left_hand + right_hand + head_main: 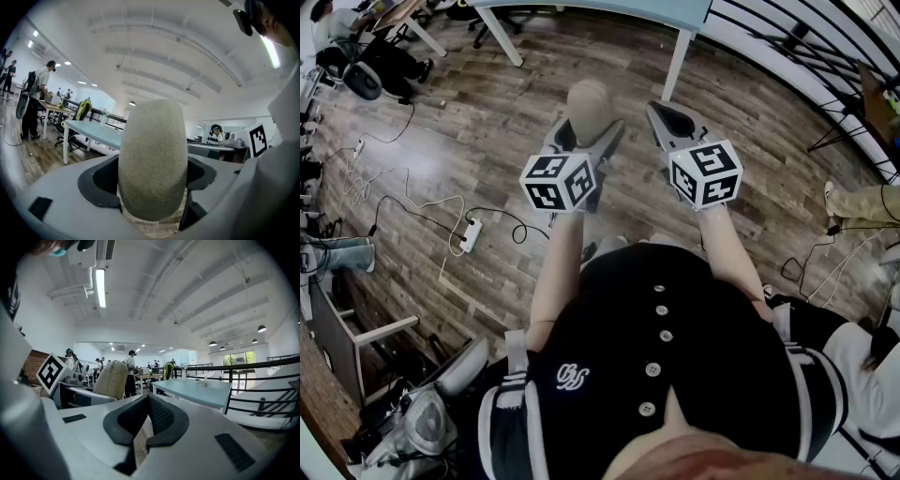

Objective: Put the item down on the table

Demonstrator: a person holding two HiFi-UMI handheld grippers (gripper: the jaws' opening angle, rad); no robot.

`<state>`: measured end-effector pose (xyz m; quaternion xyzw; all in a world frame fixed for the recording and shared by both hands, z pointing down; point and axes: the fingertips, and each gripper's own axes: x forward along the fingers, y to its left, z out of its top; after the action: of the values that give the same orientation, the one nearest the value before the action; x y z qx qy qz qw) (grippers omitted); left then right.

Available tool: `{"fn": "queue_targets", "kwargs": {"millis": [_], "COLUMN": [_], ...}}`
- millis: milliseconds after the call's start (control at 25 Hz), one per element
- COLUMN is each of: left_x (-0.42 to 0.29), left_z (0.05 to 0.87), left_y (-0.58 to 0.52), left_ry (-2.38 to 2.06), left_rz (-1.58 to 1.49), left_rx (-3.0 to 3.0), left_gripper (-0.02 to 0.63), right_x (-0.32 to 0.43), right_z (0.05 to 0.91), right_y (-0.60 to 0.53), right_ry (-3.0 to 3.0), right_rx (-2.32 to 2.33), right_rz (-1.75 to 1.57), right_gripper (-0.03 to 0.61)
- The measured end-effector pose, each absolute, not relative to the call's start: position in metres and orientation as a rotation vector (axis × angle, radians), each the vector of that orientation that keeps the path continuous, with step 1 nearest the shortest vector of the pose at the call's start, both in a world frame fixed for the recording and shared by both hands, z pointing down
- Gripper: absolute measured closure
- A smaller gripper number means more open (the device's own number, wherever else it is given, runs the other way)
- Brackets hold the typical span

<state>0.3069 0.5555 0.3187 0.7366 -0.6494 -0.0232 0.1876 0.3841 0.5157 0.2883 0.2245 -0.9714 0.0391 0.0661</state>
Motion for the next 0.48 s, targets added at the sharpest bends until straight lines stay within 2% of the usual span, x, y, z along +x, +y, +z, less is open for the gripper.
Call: {"fn": "queue_targets", "kwargs": {"millis": [480], "left_x": [0.301], "left_z": [0.314], "left_y": [0.542], "left_ry": [-1.831], "left_rz": [-0.007], "left_rx": [2.089], "left_gripper": [0.218], "right_x": [0.376], "right_z": [0.298], "right_y": [0.505], "right_ry": [-2.901], "right_rx": [0.681], "right_rz": [0.132], "right_gripper": [0.566]}}
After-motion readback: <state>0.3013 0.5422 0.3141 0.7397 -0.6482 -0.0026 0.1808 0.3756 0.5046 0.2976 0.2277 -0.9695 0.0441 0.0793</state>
